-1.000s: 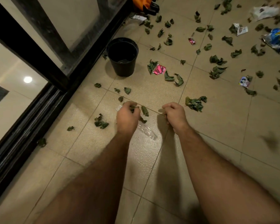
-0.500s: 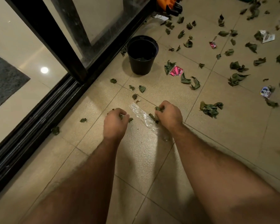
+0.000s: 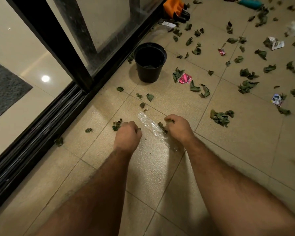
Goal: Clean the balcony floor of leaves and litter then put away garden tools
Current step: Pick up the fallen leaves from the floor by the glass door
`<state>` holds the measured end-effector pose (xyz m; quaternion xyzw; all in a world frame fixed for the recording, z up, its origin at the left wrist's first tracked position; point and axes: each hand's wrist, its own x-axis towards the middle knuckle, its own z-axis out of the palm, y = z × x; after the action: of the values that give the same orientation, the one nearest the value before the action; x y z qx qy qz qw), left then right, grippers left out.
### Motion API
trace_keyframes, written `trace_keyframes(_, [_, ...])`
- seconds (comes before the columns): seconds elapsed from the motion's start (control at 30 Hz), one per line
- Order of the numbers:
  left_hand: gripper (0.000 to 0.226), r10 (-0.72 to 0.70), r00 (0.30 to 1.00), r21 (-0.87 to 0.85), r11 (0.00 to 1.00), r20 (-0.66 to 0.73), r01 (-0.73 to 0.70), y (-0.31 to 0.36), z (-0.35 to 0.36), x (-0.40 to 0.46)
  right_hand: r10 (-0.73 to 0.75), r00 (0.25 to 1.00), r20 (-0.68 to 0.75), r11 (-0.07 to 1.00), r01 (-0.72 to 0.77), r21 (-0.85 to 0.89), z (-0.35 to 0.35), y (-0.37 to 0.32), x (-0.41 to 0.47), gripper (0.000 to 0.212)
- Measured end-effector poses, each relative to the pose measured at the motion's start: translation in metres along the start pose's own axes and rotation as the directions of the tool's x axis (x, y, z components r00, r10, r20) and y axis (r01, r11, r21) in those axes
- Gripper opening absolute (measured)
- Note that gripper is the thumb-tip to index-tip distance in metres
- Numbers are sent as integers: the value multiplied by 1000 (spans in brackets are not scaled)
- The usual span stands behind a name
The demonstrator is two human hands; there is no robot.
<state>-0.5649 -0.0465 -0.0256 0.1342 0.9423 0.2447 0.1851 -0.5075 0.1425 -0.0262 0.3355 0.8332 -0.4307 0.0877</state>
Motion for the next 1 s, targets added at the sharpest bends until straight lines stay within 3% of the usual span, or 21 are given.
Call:
trace_keyframes(0.17, [5, -85, 994, -172, 982, -62, 73, 1, -5, 0, -94, 988, 122, 962, 121, -245, 5, 1, -6, 41])
trace_keyframes(0.27, [18, -112, 993, -245, 964, -44, 98, 0, -6, 2, -136, 980, 145, 934, 176, -312, 9, 2, -11, 51])
trace_keyframes(0.33, [25, -117, 992, -289, 952, -35, 102, 1, -9, 1, -160, 976, 151, 931, 199, -305, 13, 3, -12, 46])
trace_keyframes(0.43, [24, -150, 988, -354, 926, -40, 127, 0, -11, 3, -146, 980, 135, 943, 179, -279, 13, 4, -12, 20])
trace_keyframes(0.5, [22, -233, 972, -478, 856, -14, 198, -1, -13, 5, -111, 988, 106, 972, 131, -196, 8, 2, -11, 9])
trace_keyframes(0.57, [21, -337, 939, -685, 669, 65, 287, -3, -16, 9, -41, 997, 60, 999, 40, 18, 3, -3, -9, 9])
trace_keyframes(0.63, [19, -387, 903, -835, 422, 186, 353, -4, -22, 11, 69, 996, 62, 927, -87, 365, -2, -9, -5, 13])
trace_keyframes(0.67, [20, -387, 896, -862, 355, 216, 361, -6, -26, 12, 123, 989, 85, 839, -149, 523, -3, -15, -2, 15])
trace_keyframes(0.73, [27, -362, 904, -881, 319, 228, 350, -7, -34, 15, 173, 973, 154, 675, -231, 701, -5, -29, 5, 17])
trace_keyframes(0.8, [25, -334, 912, -899, 279, 238, 337, -7, -37, 19, 170, 965, 197, 620, -261, 740, -1, -39, 13, 22])
trace_keyframes(0.9, [17, -325, 916, -917, 236, 237, 321, -6, -41, 29, 159, 978, 137, 726, -210, 655, 11, -49, 32, 37])
trace_keyframes(1.0, [20, -359, 913, -882, 344, 194, 323, -5, -40, 40, 99, 995, 9, 861, -90, 500, 18, -56, 54, 17])
